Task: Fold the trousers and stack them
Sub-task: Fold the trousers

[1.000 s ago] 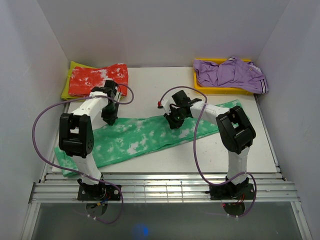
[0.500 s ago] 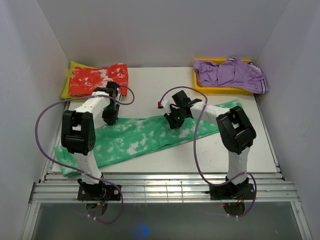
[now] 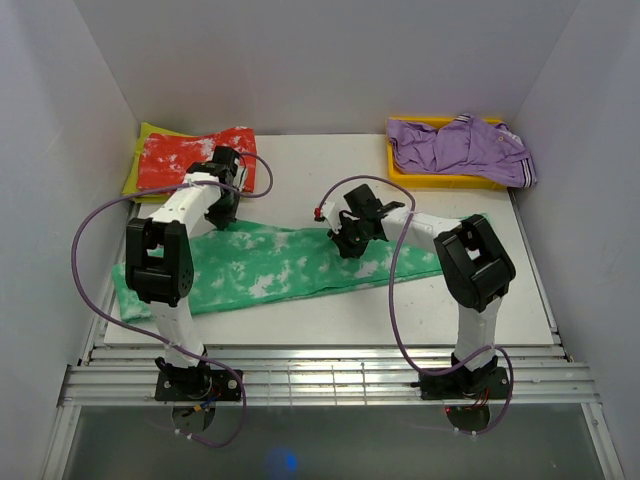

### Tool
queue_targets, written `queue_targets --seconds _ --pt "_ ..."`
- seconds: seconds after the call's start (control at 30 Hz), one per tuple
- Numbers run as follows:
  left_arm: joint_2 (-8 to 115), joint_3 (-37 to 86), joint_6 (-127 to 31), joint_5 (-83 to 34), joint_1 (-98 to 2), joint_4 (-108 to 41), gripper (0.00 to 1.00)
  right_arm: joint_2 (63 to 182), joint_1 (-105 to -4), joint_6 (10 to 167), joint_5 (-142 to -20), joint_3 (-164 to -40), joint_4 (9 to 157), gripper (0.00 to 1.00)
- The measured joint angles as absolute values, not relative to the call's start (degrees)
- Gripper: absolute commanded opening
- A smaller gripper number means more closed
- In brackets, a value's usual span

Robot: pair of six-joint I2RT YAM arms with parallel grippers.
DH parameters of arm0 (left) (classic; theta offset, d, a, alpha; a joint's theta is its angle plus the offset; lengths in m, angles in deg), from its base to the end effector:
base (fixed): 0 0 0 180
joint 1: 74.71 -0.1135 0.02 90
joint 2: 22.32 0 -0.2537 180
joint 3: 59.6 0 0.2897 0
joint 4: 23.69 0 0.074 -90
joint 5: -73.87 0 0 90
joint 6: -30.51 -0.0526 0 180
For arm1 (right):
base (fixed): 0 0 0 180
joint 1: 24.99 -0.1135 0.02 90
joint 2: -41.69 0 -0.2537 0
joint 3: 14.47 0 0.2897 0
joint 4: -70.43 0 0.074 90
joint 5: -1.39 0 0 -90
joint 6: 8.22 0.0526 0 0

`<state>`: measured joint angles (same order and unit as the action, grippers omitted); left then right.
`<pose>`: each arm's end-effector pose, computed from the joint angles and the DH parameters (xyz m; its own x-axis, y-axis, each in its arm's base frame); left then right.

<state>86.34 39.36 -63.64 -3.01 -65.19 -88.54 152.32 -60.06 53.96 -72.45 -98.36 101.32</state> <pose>0.4163 -0.0577 0.1844 -0.9408 0.2292 -0.2499 0.1700 0.9564 0.2375 0.3474 0.2618 0.1154 -0.2969 -0.7561 -0.5832 -0.9186 0.3930 -0.0420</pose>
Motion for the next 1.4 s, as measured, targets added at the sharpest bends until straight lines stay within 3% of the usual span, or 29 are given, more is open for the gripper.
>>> queue_targets --seconds 0.27,0.37,0.4,0.47,0.67,0.93,1.13,1.4 --pt "89.5 39.7 -66.6 -1.8 -65.4 -81.4 0.00 151.5 -60.3 52.1 -72.7 -96.9 99.9 0.08" --pt "90.7 40.0 -67.2 -2.3 -65.7 -80.0 0.00 151.3 -60.5 50.9 -72.9 -96.8 100.0 0.21" --pt "90.9 40.3 -67.3 -2.7 -65.8 -79.9 0.00 151.1 -60.6 50.3 -72.7 -96.8 100.1 0.34" --pt "91.0 40.9 -67.4 -3.7 -66.0 -80.0 0.00 150.5 -60.8 49.3 -71.7 -96.8 101.2 0.36" --pt "91.6 44.1 -66.7 -6.2 -66.4 -80.2 0.00 148.0 -63.6 49.6 -63.4 -98.6 102.2 0.26" --pt "92.5 44.4 -64.5 -8.9 -66.5 -81.5 0.00 152.0 -77.1 62.4 -57.2 -102.9 79.1 0.22" --pt "94.5 45.1 -64.2 -9.7 -66.5 -81.9 0.00 164.4 -85.1 70.2 -61.2 -107.7 65.3 0.19" --pt "95.5 48.6 -64.4 -9.7 -66.8 -83.4 0.00 172.0 -87.3 73.5 -67.8 -112.4 64.3 0.14"
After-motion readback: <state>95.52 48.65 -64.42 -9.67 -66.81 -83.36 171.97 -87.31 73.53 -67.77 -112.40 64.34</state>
